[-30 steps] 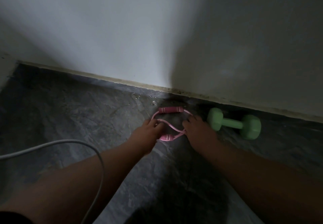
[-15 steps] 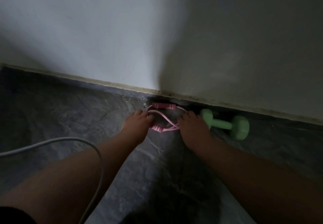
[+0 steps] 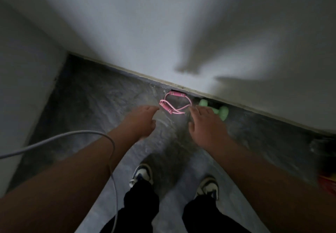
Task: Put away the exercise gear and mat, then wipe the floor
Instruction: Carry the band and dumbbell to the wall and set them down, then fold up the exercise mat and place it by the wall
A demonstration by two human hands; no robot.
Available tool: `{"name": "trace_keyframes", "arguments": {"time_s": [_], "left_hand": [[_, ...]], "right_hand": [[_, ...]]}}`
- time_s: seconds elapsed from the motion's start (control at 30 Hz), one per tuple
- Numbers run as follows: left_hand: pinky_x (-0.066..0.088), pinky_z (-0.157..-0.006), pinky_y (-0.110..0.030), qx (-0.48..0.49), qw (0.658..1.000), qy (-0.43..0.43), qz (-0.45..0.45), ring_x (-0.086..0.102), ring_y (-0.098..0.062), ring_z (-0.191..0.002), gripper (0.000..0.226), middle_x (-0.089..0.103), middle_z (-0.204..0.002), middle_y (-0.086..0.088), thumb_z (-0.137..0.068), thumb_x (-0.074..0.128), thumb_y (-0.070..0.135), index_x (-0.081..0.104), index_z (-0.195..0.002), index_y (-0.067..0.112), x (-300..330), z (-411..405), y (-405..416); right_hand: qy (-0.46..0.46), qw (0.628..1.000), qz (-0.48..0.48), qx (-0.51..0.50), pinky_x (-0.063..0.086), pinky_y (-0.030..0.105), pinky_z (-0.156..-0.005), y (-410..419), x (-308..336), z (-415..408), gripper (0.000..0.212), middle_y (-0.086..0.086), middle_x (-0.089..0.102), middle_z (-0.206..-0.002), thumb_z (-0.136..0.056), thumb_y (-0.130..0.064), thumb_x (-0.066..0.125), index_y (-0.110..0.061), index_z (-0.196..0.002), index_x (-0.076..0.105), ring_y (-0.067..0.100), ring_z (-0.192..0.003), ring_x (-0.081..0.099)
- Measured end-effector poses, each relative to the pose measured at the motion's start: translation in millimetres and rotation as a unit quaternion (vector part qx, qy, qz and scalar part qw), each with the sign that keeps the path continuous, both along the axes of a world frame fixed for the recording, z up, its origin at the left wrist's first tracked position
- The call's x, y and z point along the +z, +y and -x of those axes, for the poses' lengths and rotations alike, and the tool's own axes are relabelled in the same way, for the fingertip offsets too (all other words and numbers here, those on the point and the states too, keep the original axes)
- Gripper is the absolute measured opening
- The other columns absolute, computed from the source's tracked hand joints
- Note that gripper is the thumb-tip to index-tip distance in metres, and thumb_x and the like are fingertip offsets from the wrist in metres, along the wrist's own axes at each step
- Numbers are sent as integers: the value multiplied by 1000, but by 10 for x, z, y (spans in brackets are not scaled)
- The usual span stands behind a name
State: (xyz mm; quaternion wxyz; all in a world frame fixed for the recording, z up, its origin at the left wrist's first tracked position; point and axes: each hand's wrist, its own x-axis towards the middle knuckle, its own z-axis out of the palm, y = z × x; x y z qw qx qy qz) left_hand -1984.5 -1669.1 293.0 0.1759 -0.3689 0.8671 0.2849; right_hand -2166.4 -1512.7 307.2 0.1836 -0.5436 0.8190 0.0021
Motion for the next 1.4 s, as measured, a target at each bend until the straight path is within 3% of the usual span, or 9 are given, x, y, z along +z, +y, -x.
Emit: {"name": "trace_keyframes", "arguments": {"time_s": [0.27,0.4,0.53,0.7,0.87,1.07,1.27,1.4], "left_hand": [[35,-111,-50,69,991,68,91,42,-28,-135,62,49,-145,-8,-87,35,46,41,-142,19,3301,-819,62],[27,-116,-50,102,981,78,146,31,-29,-143,63,39,-153,-11,-90,39,43,35,-148,18,4525,-1175,157],[21,-119,-46,152,966,86,189,25,-27,-146,61,33,-157,-8,-93,50,37,33,-149,18,5282,-1507,248],[18,-118,-44,239,938,93,234,23,-28,-146,59,31,-157,-7,-95,50,39,33,-149,21,5806,-1891,586],[20,-119,-46,335,893,69,292,21,-28,-147,61,29,-159,-6,-94,40,47,28,-151,26,5992,-2272,1425],[14,-121,-45,466,831,4,303,10,-25,-150,66,17,-163,-3,-96,44,43,15,-154,29,6309,-2785,3102],[16,-121,-45,630,711,-53,307,12,-23,-150,61,21,-162,-2,-97,37,49,20,-152,31,6448,-3286,4862],[16,-120,-44,733,606,-101,291,13,-25,-150,62,21,-162,-3,-96,41,47,23,-152,29,6433,-3465,6322]], "right_hand": [[-29,996,79,32,25,38,-117,-125,3311,-618,57,9,45,-149,-94,-28,53,-17,-147,36,27,-139,37],[-13,993,105,61,23,41,-119,-140,4383,-901,60,9,36,-156,-97,-35,49,-20,-152,29,28,-145,29],[-23,985,153,70,28,46,-118,-188,5094,-1114,64,10,33,-157,-96,-40,47,-20,-152,26,29,-147,25],[-42,975,176,127,18,42,-122,-94,5666,-1334,63,5,22,-162,-99,-43,39,-24,-155,16,24,-150,14],[-60,942,207,258,31,44,-116,120,6049,-1570,58,5,34,-156,-99,-39,43,-20,-151,28,26,-146,25],[-108,874,210,423,36,43,-112,673,6224,-2155,59,10,45,-148,-95,-36,45,-14,-148,39,29,-138,37],[-161,770,187,588,32,41,-116,1568,6257,-3150,62,12,49,-145,-89,-37,43,-13,-145,45,30,-134,44],[-153,673,160,706,24,39,-118,2540,6274,-3897,64,9,43,-151,-90,-43,34,-16,-148,41,29,-138,38]]}}
